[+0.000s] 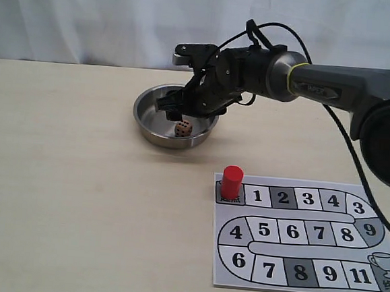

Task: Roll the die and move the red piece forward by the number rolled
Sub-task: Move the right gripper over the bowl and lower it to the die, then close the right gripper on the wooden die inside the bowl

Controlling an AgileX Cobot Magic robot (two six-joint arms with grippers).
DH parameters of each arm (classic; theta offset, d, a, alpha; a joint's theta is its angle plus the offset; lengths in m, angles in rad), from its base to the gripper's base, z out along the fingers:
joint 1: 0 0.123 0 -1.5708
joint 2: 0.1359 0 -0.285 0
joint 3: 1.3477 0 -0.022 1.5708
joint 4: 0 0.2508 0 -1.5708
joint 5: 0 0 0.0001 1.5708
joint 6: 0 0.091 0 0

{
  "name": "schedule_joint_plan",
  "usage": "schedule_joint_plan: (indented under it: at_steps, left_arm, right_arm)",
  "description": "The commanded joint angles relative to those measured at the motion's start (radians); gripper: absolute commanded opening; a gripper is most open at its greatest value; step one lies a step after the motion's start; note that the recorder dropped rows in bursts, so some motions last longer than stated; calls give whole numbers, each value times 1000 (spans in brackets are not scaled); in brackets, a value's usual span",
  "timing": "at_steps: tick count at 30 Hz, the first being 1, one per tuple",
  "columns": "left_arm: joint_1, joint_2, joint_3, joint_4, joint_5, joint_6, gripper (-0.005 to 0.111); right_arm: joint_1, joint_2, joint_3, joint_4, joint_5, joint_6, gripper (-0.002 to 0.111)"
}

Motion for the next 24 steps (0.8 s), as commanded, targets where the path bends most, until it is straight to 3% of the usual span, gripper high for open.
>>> schedule_joint_plan:
  at_steps: [1,24]
  left_arm:
    - [0,-1,-5,-1,-13,-2,0]
    - [0,-1,-5,-1,-11,-2,0]
  right_arm:
    - [-3,21,-3,-8,-46,-16,68]
    - [-2,65,-3,-3,-79,-28,68]
